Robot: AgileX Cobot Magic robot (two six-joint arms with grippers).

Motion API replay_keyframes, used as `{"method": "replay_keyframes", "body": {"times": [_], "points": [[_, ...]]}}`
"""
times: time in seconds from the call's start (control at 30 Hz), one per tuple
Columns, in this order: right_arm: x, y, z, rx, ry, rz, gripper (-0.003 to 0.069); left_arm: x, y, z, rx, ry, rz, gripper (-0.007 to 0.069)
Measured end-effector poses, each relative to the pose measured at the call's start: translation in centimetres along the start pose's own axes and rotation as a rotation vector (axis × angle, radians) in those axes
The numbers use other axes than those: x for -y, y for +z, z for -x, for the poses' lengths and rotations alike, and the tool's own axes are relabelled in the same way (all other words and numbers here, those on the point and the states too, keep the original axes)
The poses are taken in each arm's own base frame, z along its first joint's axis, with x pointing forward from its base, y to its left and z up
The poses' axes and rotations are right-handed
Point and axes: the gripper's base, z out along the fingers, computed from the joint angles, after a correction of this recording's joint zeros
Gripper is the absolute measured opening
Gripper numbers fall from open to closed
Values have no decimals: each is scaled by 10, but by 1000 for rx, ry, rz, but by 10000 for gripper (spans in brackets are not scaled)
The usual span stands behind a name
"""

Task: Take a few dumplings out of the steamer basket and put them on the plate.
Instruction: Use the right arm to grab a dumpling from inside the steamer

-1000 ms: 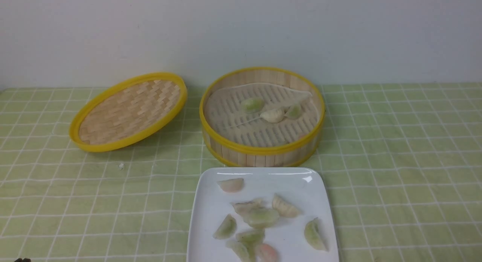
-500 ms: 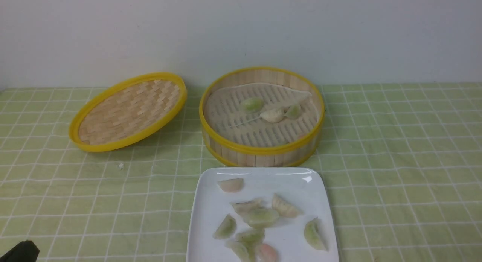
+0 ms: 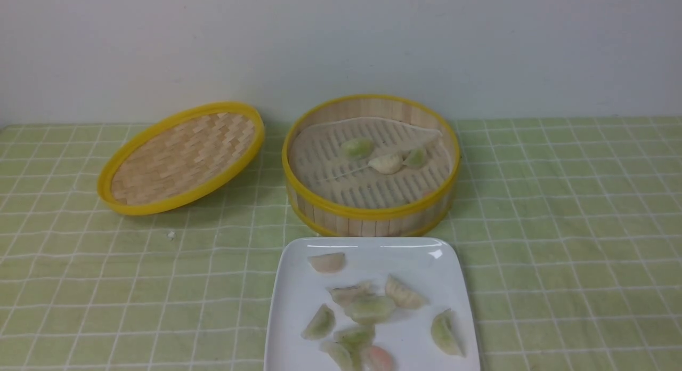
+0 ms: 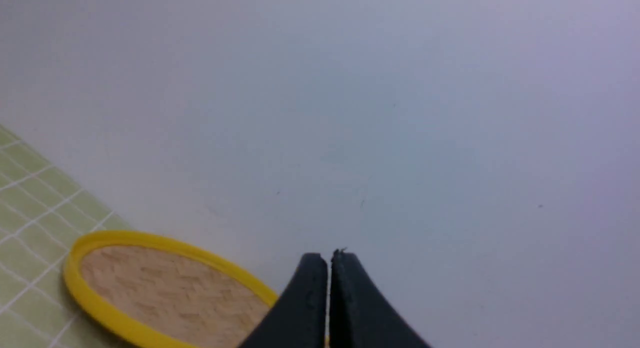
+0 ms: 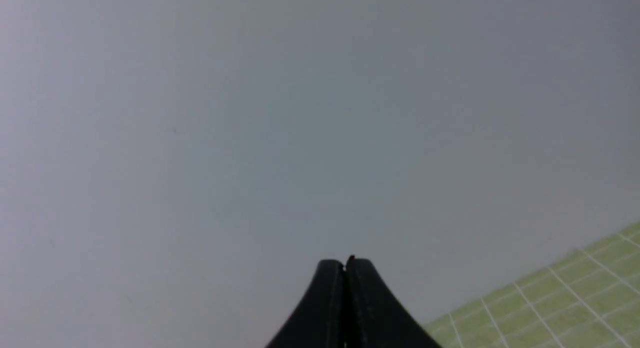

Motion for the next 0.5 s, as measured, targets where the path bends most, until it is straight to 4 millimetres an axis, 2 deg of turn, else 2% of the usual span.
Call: {"method": "replay_keyframes", "body": {"times": [0.13,0.2,0.27,0.37,0.4,0.43,0.5], "points": [[-16,3,24,36,109,40,-14,39,4,31,2,112,-88,-6],[-37,11,51,5,93,62,-14,58,12,43,-56,188,-96,-6],[-51,22,69,-64,59,55,-14,76,22,54,-132,251,-92,-6],[-73,49,93,-238,-20,20,-14,96,47,60,-372,362,-32,-6],[-81,64,96,-385,-77,-14,-14,101,61,58,-527,412,7,-6],[-86,72,99,-429,-104,-13,-14,102,66,57,-598,433,23,-6],[-97,94,95,-639,-213,-31,-14,103,81,48,-847,492,66,-6]]}}
